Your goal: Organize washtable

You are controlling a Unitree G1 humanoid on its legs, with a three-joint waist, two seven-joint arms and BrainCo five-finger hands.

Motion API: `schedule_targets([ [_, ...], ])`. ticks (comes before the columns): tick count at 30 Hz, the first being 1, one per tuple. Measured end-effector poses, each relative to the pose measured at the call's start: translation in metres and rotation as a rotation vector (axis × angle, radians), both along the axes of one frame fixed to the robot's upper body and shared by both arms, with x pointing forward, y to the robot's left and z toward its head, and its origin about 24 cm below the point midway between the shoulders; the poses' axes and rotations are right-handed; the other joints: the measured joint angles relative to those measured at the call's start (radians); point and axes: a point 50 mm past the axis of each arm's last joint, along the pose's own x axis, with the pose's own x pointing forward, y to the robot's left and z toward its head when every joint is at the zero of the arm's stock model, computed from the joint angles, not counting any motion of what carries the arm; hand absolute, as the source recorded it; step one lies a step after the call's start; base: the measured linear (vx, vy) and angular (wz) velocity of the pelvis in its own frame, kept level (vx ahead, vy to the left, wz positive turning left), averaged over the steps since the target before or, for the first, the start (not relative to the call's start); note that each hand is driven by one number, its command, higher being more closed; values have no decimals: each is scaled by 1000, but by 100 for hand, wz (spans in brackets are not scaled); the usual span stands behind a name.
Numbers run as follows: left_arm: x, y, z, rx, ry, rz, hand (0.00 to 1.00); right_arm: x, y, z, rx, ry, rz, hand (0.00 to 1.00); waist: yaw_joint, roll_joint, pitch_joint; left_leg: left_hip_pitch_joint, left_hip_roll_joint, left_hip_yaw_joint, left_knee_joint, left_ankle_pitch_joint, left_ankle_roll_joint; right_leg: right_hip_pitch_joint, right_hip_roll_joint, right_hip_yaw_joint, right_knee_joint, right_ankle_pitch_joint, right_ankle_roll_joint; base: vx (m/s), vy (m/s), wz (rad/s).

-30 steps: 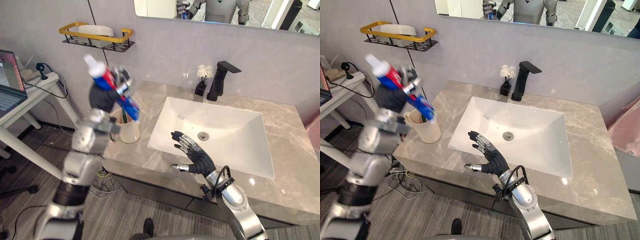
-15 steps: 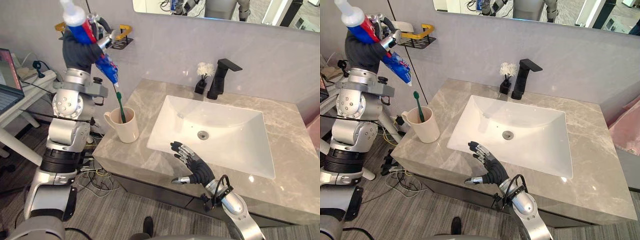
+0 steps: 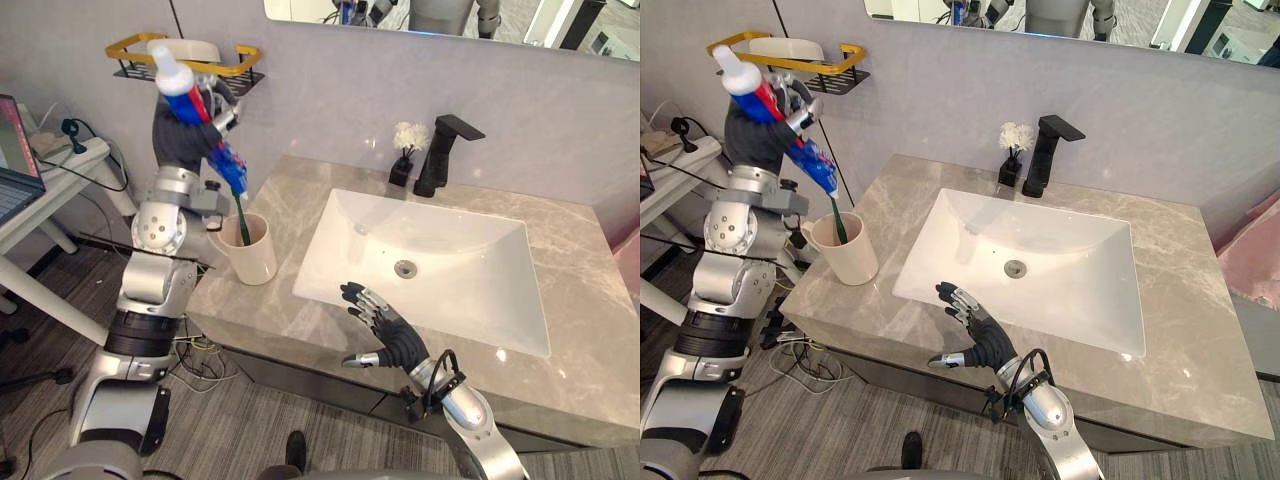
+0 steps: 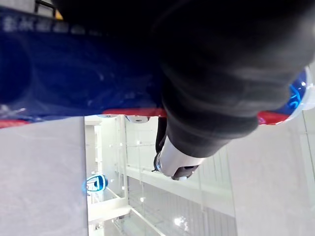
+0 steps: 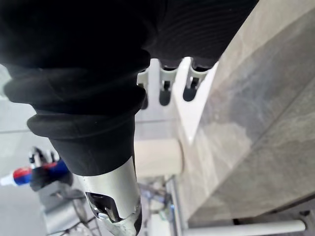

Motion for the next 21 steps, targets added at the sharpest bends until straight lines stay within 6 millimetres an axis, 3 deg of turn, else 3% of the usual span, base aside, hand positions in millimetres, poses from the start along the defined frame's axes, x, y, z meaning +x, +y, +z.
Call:
schedule_targets([
  [6, -3, 5, -26, -52, 78, 16, 100, 0, 0, 0, -1, 0, -2, 0, 1, 0, 0, 2, 0, -1, 0, 0, 0, 1, 0, 0, 2, 0, 0, 0, 0, 0],
  [21, -13, 9, -48, -93, 126, 26, 100, 0, -1, 0, -2, 0, -2, 0, 0, 0, 0, 4, -1, -6, 0, 2, 2, 3, -1, -2, 4, -2, -2, 0, 0, 0],
])
